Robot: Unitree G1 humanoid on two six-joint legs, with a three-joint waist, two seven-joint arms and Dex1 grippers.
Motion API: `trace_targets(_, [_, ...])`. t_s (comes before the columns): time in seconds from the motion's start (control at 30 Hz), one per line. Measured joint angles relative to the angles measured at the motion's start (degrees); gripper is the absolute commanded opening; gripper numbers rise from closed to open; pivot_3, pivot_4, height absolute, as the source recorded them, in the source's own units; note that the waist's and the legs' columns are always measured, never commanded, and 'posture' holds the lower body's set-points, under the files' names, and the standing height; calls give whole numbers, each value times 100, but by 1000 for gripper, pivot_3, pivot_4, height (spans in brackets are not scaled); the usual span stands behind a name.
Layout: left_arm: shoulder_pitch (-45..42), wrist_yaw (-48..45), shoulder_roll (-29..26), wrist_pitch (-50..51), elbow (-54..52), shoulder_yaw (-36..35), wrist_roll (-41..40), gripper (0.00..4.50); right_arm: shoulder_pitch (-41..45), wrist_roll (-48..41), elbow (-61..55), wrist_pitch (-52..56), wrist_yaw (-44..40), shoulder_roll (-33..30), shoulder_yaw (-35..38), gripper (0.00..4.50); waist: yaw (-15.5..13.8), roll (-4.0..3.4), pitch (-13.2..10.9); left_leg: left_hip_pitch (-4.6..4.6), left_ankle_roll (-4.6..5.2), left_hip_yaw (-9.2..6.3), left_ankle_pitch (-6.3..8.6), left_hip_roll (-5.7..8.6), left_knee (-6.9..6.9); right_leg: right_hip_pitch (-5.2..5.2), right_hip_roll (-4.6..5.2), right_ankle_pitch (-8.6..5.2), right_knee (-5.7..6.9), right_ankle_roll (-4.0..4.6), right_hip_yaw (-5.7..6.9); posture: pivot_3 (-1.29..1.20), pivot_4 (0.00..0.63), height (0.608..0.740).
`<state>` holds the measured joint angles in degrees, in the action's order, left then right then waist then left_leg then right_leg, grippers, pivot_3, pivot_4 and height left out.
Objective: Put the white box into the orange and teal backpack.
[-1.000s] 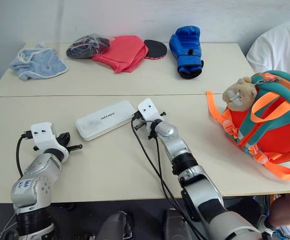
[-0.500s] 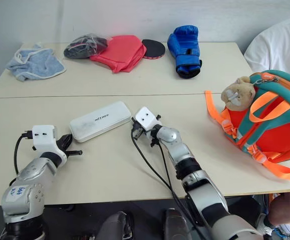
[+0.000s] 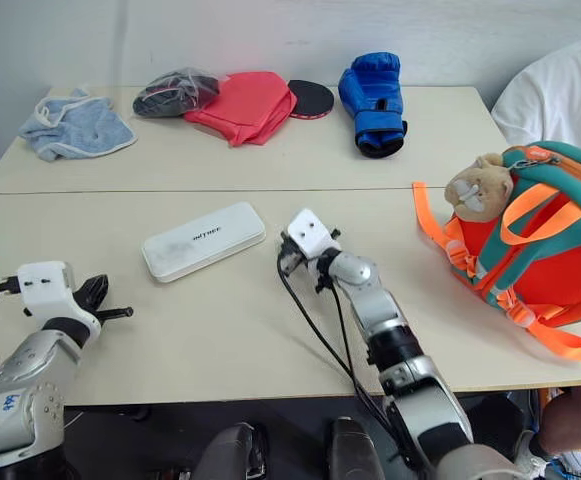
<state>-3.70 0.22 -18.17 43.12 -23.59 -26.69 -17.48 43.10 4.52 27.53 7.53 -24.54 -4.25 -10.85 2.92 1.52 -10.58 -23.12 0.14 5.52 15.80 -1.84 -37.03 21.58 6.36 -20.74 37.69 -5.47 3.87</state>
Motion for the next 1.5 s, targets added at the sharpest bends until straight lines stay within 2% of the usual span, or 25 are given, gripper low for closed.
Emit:
trace_targets(0.13, [-334, 259, 245, 19, 224, 306, 155, 31, 719, 110, 1240, -179, 669, 429, 12, 0, 23, 1, 1, 0, 2, 3, 0, 2, -2, 0, 0, 0, 2, 0, 1, 0, 150, 740])
trace_targets(0.27, [-511, 464, 390, 86, 440, 537, 330, 31, 1185, 109, 2479, -715, 768, 677, 17, 0, 25, 1, 0, -5, 4, 4, -2, 2, -4, 0, 0, 0, -2, 0, 3, 0, 150, 740])
trace_targets(0.5, [-603, 375, 345, 124, 455, 650, 396, 31, 1170, 105, 2693, -1365, 87, 644, -26, 0, 32, 0, 0, -5, 4, 3, -2, 0, -1, 1, -1, 0, -1, 0, 3, 0, 150, 740])
trace_targets(0.67, [-260, -264, -71, 113, 366, 703, 314, 31, 178, 108, 1268, -1330, -634, 220, -277, 0, 22, 0, 0, -5, 3, 2, 0, 2, 0, 0, 1, 0, -3, 0, 2, 0, 150, 740])
trace_targets(0.93, [364, -1279, -527, 119, -39, 757, 54, 31, -1283, 151, -1391, -434, -1539, -737, -614, 0, -6, -3, -1, -2, 0, -2, 2, 1, 4, -3, 4, 0, -8, 0, 2, 0, 150, 740])
trace_targets(1.13, [768, -2338, -1203, -82, -315, 1238, -62, 31, -2515, 75, -3403, 277, -2031, -1854, -501, 0, -139, -6, -2, 1, 6, -3, 10, 7, 6, -10, 14, 0, -44, 1, 2, 0, 150, 740])
trace_targets(1.27, [768, -2752, -1332, -214, -377, 1628, -88, 31, -3172, -85, -4165, 525, -2225, -2515, -163, 0, -192, -15, 3, 5, 10, -7, 12, 9, 6, -21, 17, 0, -57, 1, 4, 0, 150, 740])
trace_targets(1.5, [401, -3060, -1158, -377, -179, 2233, -148, 31, -3971, -408, -4545, 252, -2539, -3466, 437, 0, -313, -15, 4, 11, 20, -14, 13, 10, 0, -44, 17, 1, -72, -1, 17, 0, 150, 740])
